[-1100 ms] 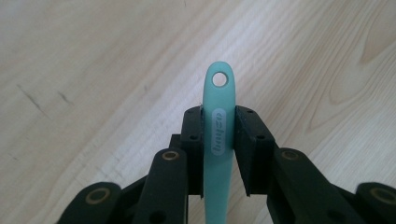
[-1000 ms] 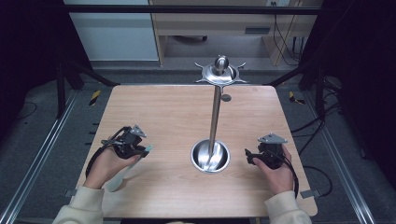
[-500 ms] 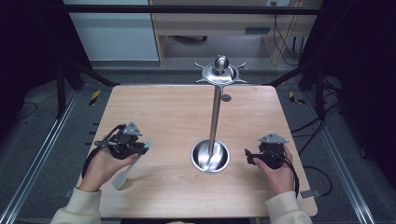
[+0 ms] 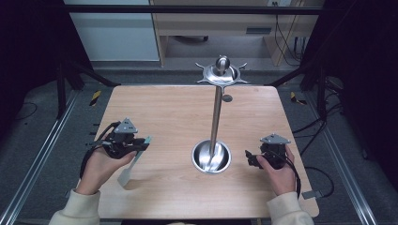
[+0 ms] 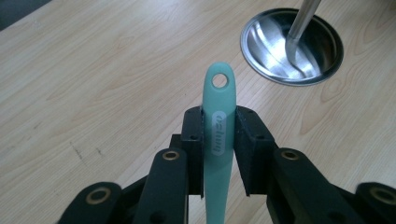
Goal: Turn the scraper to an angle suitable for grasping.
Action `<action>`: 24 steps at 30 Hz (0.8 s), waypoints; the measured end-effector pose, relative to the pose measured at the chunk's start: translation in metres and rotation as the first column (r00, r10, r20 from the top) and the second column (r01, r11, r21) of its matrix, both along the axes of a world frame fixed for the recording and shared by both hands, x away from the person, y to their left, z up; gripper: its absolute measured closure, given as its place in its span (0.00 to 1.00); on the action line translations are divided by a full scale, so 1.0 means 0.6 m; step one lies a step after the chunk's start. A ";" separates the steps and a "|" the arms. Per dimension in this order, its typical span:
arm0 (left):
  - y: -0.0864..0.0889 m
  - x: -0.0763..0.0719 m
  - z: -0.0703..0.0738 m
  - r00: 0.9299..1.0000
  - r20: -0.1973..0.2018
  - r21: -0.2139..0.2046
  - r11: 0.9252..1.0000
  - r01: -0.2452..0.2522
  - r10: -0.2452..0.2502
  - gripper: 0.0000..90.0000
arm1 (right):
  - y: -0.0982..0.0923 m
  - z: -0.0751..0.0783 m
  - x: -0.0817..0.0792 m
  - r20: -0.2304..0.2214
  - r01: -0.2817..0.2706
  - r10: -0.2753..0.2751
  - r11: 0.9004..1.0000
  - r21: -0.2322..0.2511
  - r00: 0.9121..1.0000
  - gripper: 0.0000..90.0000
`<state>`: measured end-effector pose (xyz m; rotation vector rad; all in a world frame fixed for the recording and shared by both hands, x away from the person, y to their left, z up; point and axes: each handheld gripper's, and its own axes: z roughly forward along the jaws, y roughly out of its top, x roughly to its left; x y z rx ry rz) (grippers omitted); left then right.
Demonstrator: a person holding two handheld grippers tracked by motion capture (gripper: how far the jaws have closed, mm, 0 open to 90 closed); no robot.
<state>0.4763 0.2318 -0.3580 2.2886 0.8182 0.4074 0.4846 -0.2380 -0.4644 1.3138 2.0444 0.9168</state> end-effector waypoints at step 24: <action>-0.073 -0.040 0.025 0.988 0.105 -0.082 0.989 0.125 -0.116 0.82 | -0.003 -0.002 0.001 0.046 0.011 -0.010 0.999 -0.037 0.999 0.12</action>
